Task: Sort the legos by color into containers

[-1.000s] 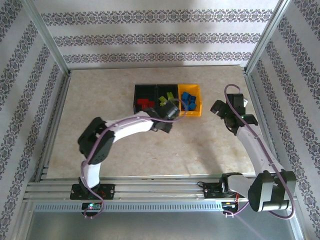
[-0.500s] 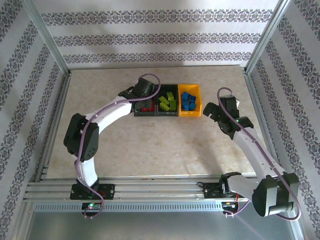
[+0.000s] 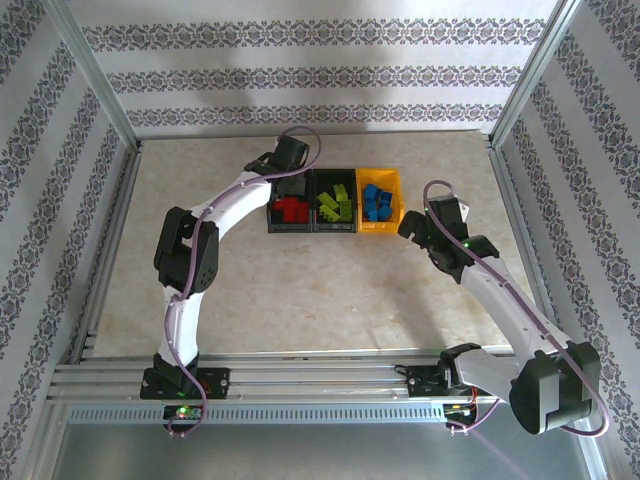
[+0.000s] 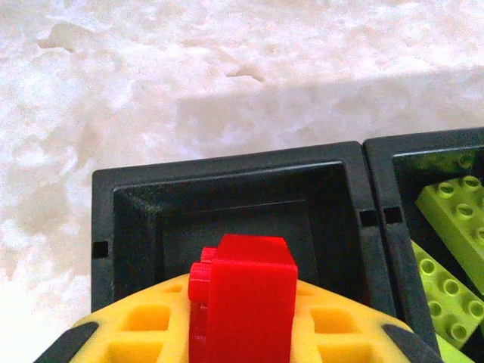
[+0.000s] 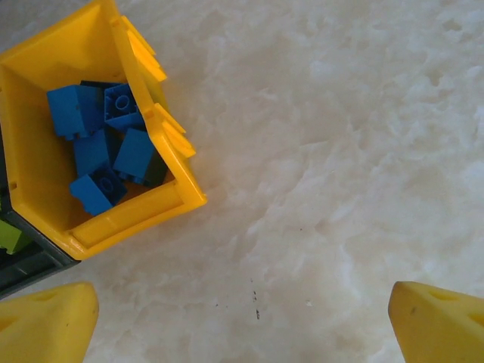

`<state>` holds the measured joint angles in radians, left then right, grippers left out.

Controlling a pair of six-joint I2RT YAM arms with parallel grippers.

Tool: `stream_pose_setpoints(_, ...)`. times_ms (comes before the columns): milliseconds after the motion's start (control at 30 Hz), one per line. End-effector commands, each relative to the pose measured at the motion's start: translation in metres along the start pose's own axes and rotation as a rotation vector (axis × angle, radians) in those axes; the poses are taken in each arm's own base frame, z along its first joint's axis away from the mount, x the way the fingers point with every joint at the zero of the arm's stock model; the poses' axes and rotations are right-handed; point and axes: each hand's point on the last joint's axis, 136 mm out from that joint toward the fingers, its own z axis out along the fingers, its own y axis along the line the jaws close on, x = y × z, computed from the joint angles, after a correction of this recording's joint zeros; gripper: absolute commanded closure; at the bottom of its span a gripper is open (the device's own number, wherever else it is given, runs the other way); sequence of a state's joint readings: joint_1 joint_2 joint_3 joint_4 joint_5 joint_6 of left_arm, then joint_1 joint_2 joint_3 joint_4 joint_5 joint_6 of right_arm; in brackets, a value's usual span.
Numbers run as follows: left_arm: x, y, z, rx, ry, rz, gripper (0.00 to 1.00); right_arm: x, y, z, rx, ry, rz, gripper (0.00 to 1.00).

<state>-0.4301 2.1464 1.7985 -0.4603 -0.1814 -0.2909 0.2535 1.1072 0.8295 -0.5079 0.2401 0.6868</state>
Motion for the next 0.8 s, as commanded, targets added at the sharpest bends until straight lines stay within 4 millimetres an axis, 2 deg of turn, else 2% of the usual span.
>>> stream_pose_setpoints(0, 0.001, 0.01, 0.004, -0.032, 0.028, 0.017, 0.75, 0.003, -0.007, -0.004, 0.029, -0.008, 0.009, 0.02)
stream_pose_setpoints(167, 0.005, 0.013, 0.009, -0.042, 0.037, 0.002, 0.65, 0.0, -0.006, -0.005, 0.029, -0.015, 0.004, 0.02)
stream_pose_setpoints(400, -0.003, 0.012, -0.006, -0.024, 0.01, -0.011, 0.55, -0.001, -0.007, -0.006, 0.032, -0.02, 0.0, 0.02)
stream_pose_setpoints(600, -0.019, 0.015, -0.041, 0.0, -0.051, -0.032, 0.51, -0.003, -0.007, -0.007, 0.035, -0.03, -0.01, 0.02)
stream_pose_setpoints(700, -0.025, 0.023, -0.064, -0.003, -0.102, -0.047, 0.45, -0.005, -0.009, -0.009, 0.044, -0.043, -0.018, 0.02)
stream_pose_setpoints(767, -0.028, 0.03, -0.08, -0.01, -0.139, -0.055, 0.35, -0.007, -0.011, -0.011, 0.047, -0.055, -0.024, 0.02)
